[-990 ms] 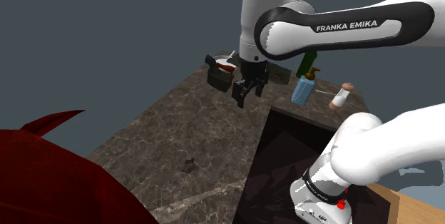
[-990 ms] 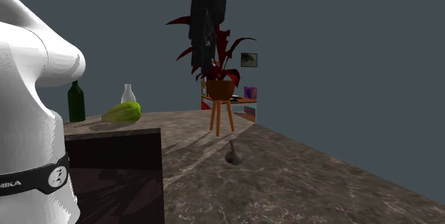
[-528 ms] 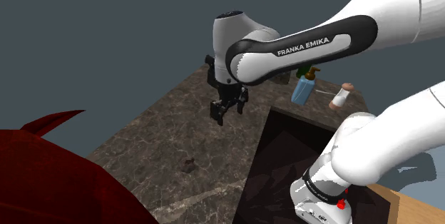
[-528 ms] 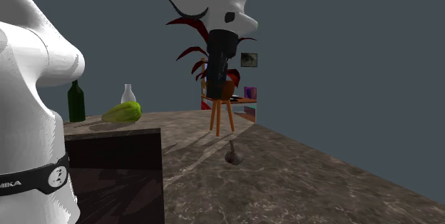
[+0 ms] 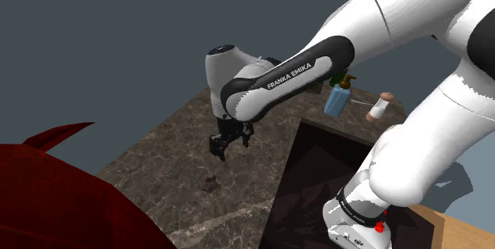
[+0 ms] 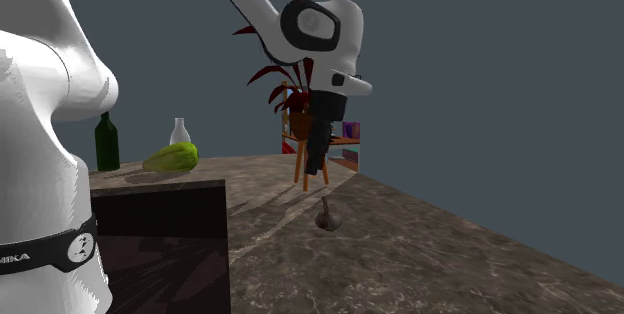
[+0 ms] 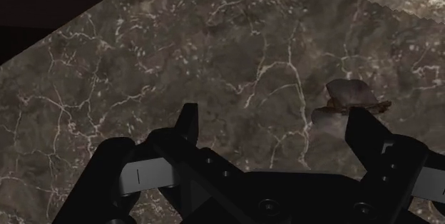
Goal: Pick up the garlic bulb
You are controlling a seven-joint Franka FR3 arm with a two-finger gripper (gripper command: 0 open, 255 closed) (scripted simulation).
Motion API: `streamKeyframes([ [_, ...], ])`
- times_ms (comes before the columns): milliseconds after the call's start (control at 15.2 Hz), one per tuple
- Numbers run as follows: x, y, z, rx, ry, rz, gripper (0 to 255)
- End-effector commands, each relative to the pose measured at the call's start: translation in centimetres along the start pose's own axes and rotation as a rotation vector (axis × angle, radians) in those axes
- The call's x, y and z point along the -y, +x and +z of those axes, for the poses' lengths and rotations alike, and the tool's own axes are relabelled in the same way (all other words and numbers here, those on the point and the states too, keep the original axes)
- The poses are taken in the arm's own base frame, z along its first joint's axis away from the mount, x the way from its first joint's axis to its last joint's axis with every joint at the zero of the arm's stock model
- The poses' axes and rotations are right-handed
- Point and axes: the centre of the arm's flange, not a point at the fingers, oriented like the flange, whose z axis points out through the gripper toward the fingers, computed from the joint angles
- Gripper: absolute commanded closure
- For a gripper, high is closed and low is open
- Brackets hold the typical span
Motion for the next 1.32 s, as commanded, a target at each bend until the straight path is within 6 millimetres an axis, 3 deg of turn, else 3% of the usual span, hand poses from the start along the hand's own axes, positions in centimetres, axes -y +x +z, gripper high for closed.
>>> streamKeyframes([
  [0, 2.1, 1.4, 1.6, 0.011, 0.002, 0.01, 0],
  [462, 8.6, 4.7, 7.6, 0.05, 0.004, 0.041, 0],
  [990, 9.3, 5.6, 11.8, 0.052, 0.005, 0.042, 0],
  [1122, 9.3, 5.6, 11.8, 0.052, 0.005, 0.042, 0],
  [1188, 9.4, 5.6, 11.7, 0.052, 0.005, 0.042, 255],
  [1254, 9.4, 5.6, 11.7, 0.052, 0.005, 0.042, 255],
])
